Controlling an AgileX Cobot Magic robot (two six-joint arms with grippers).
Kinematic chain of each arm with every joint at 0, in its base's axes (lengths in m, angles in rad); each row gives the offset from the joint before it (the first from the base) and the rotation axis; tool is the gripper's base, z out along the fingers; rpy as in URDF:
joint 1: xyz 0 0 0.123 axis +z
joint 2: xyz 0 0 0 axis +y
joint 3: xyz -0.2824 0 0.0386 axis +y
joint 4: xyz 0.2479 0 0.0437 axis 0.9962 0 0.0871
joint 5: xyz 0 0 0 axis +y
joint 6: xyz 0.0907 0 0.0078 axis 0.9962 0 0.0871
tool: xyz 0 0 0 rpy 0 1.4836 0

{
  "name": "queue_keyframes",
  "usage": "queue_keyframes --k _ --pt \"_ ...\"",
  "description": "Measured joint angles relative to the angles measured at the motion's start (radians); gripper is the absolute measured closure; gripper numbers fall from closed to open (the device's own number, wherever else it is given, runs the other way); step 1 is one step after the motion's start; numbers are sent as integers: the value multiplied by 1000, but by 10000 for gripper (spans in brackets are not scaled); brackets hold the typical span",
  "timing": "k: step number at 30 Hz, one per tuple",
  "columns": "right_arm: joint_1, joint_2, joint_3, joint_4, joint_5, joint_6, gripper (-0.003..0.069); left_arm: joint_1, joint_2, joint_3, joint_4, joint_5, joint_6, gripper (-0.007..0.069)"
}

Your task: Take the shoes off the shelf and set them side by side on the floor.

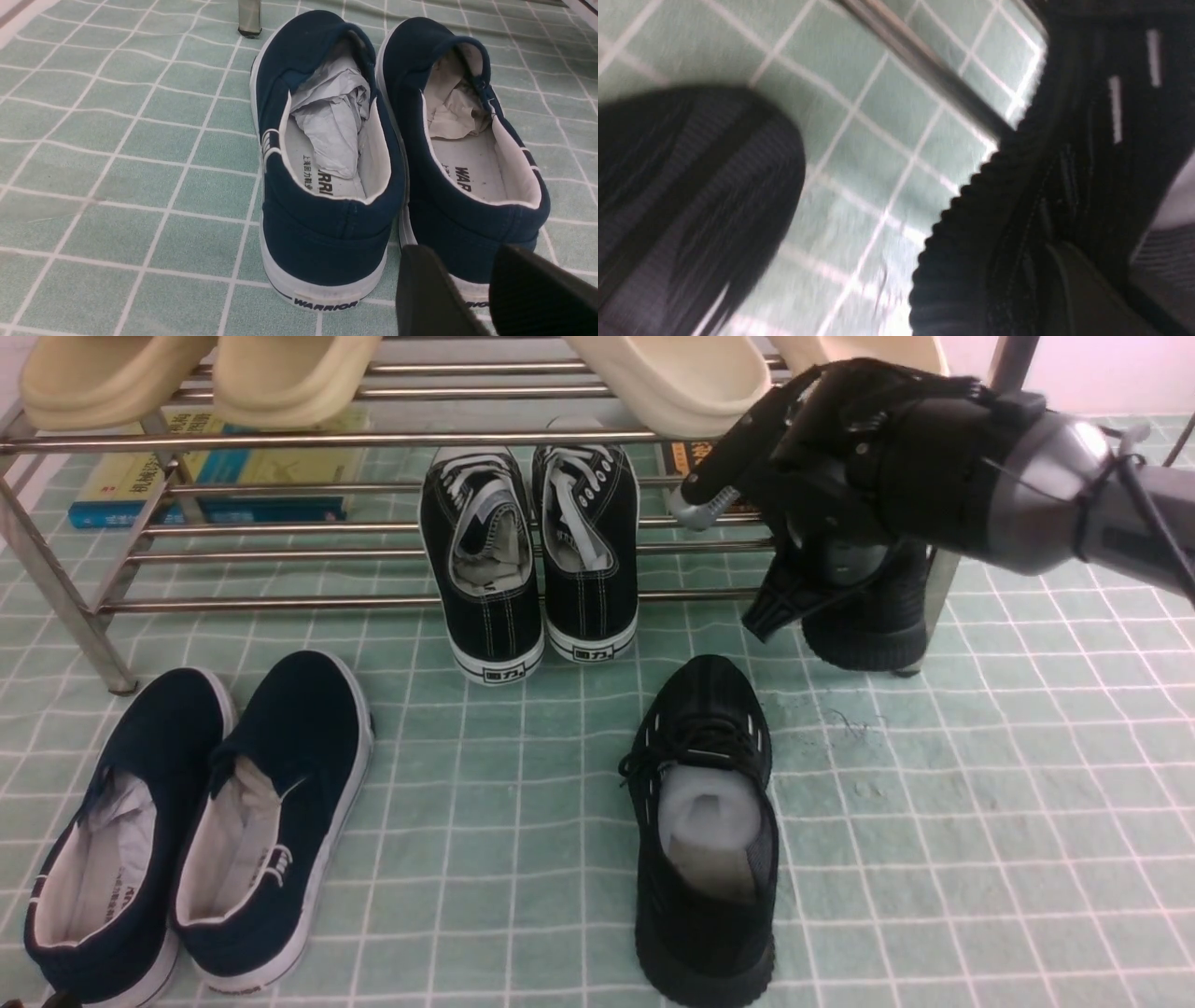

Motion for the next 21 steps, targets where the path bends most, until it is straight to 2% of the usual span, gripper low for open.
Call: queue_keyframes --k 4,8,21 --pt "33 -58 0 60 97 -45 646 0 0 0 0 0 0 385" --pt "66 -144 0 189 220 -72 646 0 0 0 1 0 0 385" --pt "68 -295 45 421 247 -73 646 0 0 0 1 0 0 385"
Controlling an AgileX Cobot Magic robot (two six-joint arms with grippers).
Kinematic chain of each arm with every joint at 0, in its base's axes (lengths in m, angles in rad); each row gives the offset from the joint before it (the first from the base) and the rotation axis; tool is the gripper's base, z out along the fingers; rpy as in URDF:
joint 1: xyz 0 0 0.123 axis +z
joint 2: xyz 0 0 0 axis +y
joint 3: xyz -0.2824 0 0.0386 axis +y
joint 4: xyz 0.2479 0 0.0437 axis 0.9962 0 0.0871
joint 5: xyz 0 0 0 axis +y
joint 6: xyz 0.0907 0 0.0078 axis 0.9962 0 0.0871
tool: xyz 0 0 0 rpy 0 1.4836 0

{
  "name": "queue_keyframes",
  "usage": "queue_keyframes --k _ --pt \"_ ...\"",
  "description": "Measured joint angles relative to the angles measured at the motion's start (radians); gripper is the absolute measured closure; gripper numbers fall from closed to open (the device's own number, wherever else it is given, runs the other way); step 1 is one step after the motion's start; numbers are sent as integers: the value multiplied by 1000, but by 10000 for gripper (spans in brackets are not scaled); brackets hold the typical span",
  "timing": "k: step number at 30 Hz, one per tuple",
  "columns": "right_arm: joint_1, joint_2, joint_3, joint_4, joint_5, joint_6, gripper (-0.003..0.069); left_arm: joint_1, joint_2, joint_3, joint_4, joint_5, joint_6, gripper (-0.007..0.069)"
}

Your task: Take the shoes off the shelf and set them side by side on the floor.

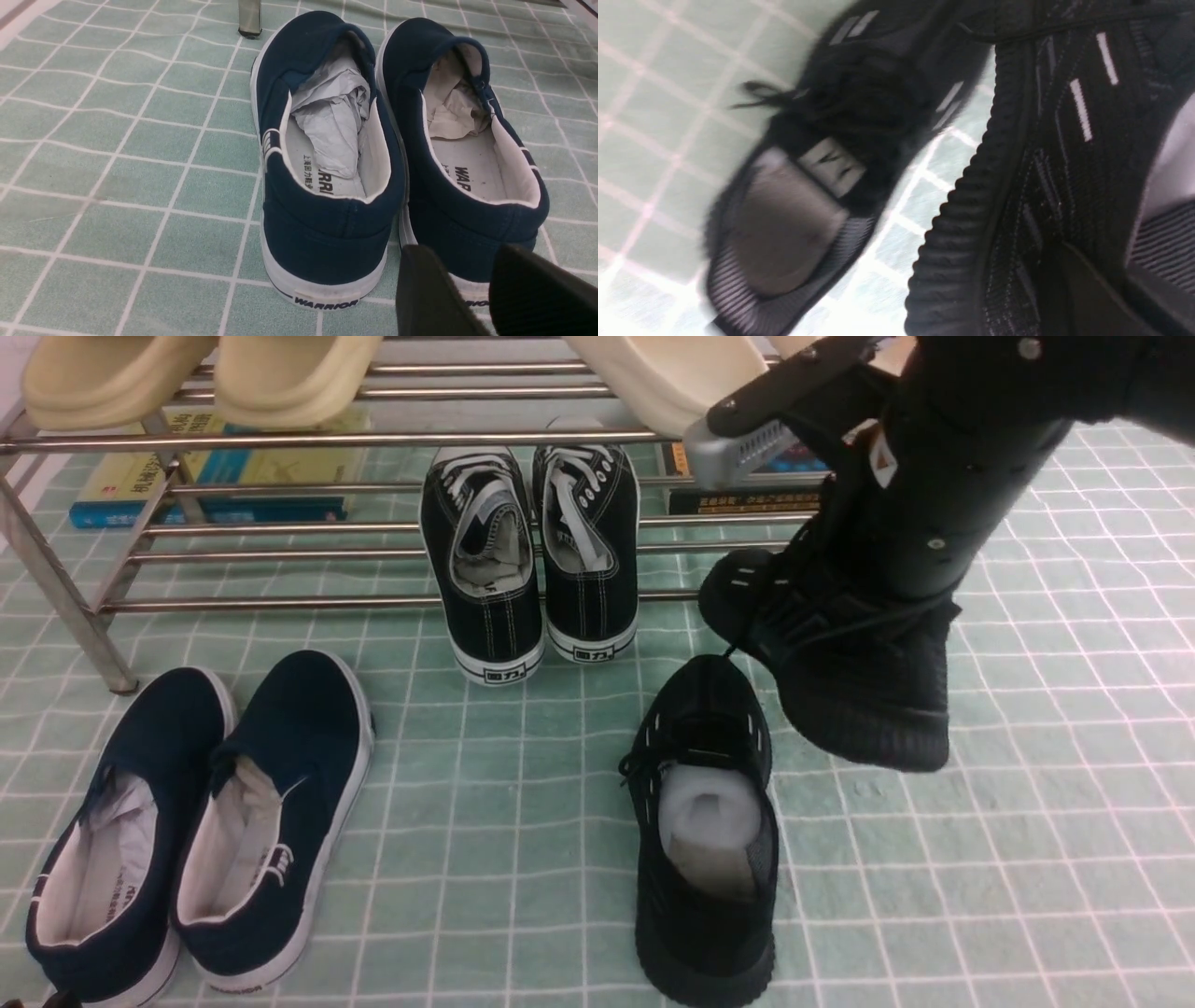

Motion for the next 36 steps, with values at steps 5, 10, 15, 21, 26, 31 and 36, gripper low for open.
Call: queue_keyframes --k 5,10,15,21,26,31,36 --pt "0 -125 135 1 2 1 645 0 0 0 0 0 0 385" --pt "0 -208 229 -6 11 26 645 0 0 0 0 0 0 385" --pt "0 -213 275 -6 11 34 645 0 0 0 0 0 0 385" --pt "0 -179 309 -21 3 46 645 0 0 0 -1 0 0 385" --pt "0 -132 310 -85 -7 47 645 0 0 0 -1 0 0 385" --pt "0 -91 310 -113 -9 47 645 0 0 0 -1 0 0 385" --pt "0 -45 310 -141 -24 47 643 0 0 0 -1 0 0 385"
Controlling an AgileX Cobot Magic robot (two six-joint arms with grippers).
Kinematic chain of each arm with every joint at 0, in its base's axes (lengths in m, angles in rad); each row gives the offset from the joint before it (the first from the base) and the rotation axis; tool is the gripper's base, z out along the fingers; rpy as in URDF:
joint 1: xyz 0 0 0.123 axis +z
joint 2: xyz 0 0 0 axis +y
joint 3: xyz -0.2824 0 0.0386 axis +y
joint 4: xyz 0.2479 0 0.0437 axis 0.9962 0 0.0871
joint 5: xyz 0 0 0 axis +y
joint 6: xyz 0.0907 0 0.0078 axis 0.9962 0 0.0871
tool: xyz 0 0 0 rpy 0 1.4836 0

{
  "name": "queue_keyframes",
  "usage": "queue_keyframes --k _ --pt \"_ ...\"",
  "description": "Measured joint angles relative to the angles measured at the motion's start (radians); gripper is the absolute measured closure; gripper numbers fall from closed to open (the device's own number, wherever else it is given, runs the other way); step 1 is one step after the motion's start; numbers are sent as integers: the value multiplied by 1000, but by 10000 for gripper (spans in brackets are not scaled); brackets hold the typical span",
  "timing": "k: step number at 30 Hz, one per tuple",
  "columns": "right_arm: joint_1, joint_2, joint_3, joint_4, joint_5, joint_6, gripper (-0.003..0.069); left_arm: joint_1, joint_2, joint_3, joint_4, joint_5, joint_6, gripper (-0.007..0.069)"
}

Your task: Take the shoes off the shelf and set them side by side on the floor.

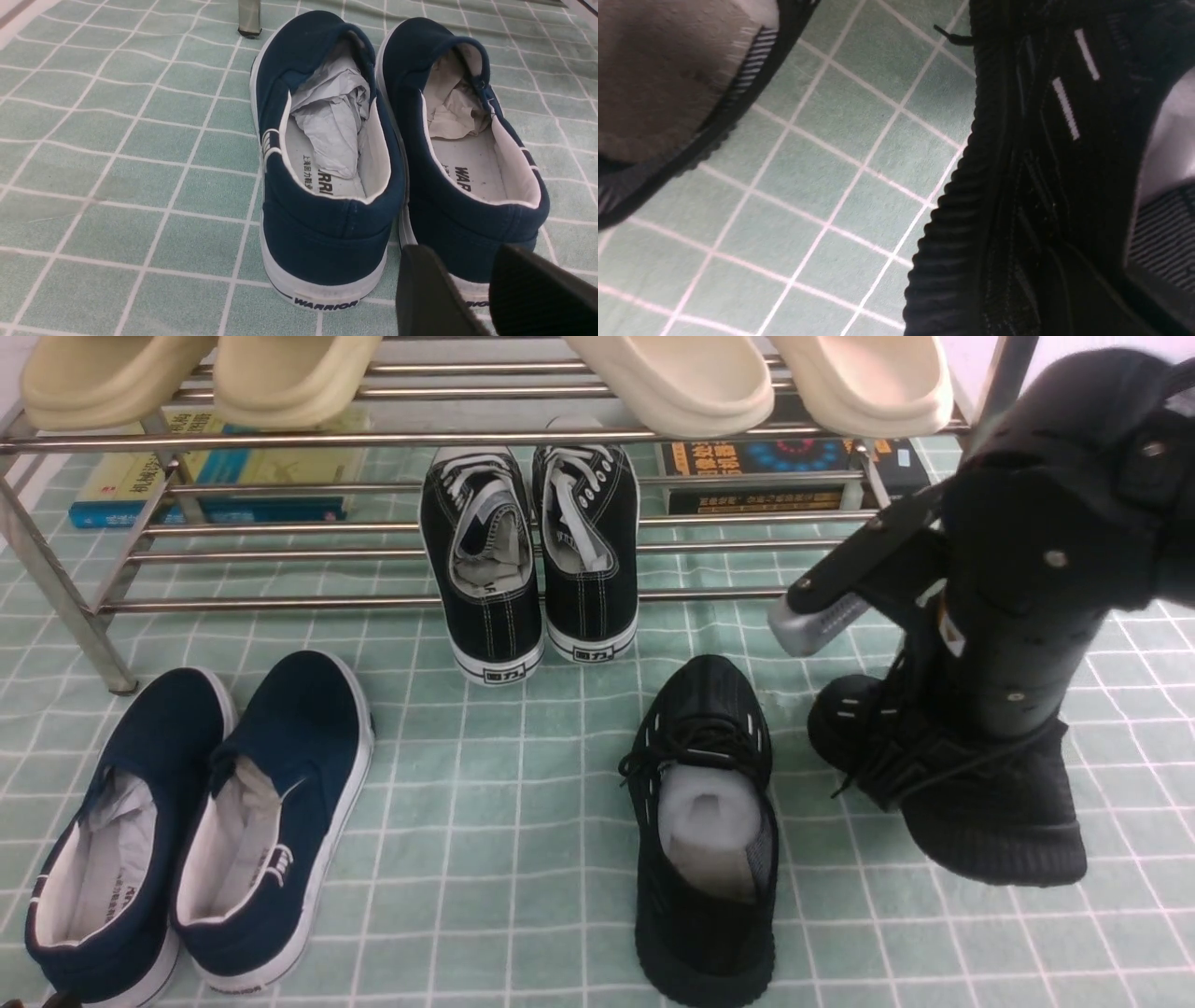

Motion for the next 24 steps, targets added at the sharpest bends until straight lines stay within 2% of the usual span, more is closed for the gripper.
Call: queue_keyframes --k 13,24 --pt "0 14 -49 -14 -21 49 641 0 0 0 0 0 0 385" --pt "0 72 -53 84 -57 52 638 0 0 0 0 0 0 385"
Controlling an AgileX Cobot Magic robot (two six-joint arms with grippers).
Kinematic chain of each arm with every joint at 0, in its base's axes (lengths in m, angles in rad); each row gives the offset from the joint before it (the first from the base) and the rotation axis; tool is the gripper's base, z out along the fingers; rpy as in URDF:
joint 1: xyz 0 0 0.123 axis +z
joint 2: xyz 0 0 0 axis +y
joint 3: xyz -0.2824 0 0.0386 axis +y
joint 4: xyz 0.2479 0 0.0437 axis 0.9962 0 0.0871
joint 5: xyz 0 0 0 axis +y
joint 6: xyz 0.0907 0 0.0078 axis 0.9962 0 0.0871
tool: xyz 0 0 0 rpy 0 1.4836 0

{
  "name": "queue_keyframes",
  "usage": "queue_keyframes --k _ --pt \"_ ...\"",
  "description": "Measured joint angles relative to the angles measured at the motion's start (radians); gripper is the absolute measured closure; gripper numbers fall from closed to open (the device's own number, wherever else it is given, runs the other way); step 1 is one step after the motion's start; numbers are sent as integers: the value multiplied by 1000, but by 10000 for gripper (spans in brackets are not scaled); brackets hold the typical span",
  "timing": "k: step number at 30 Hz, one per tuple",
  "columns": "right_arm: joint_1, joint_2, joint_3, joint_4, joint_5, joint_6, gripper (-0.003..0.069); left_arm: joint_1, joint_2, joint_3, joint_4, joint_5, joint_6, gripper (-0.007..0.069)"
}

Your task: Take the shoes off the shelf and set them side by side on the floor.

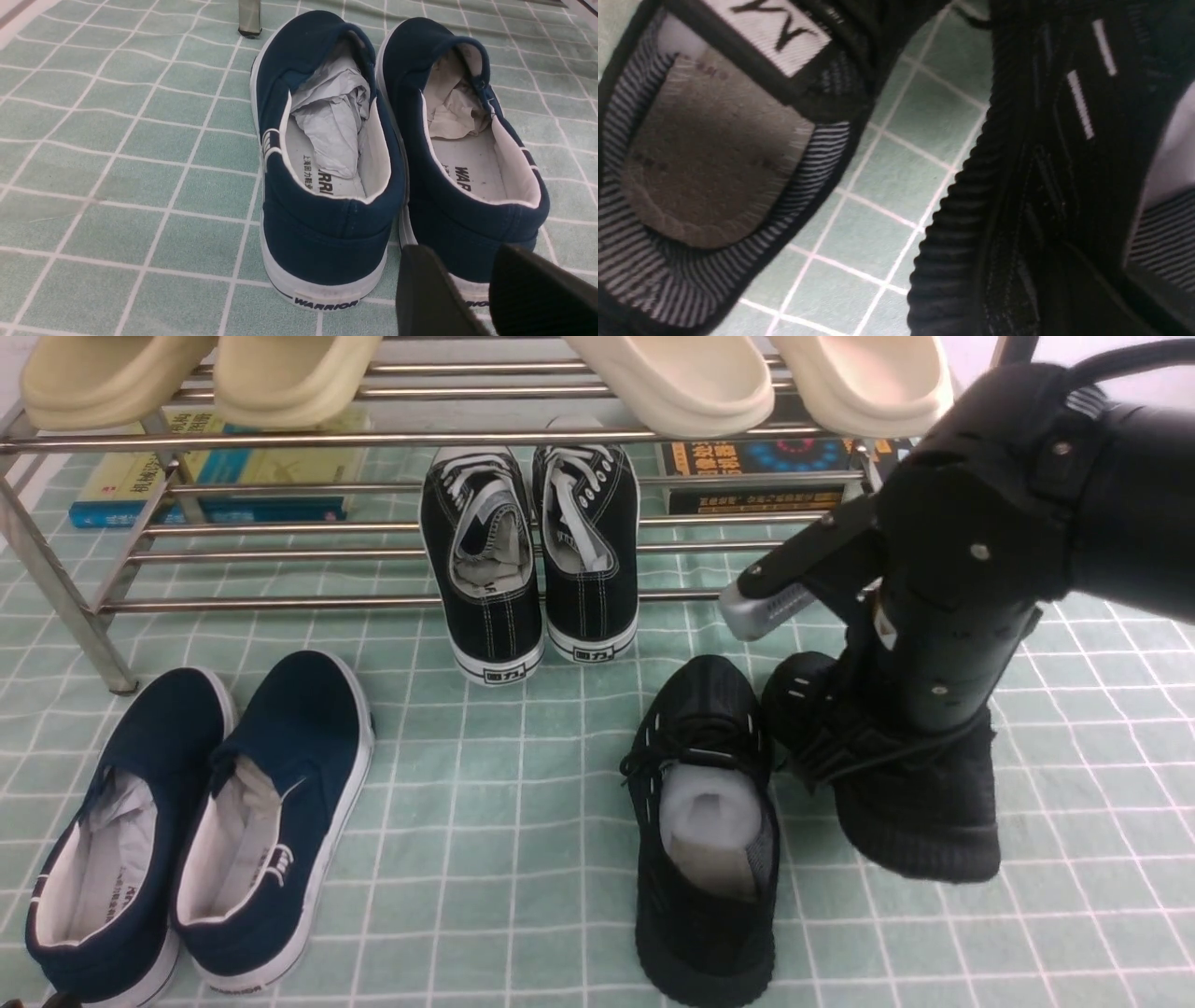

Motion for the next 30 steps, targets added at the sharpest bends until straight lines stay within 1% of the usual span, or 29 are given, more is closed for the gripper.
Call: queue_keyframes --k 4,16,24,30 --pt "0 10 0 18 14 1 636 0 0 0 0 0 0 385" --pt "0 19 -1 8 43 19 634 0 0 0 0 0 0 385" --pt "0 95 -1 48 56 23 627 0 0 0 0 0 0 385" --pt "0 107 -1 86 50 26 621 0 0 0 0 0 0 385"
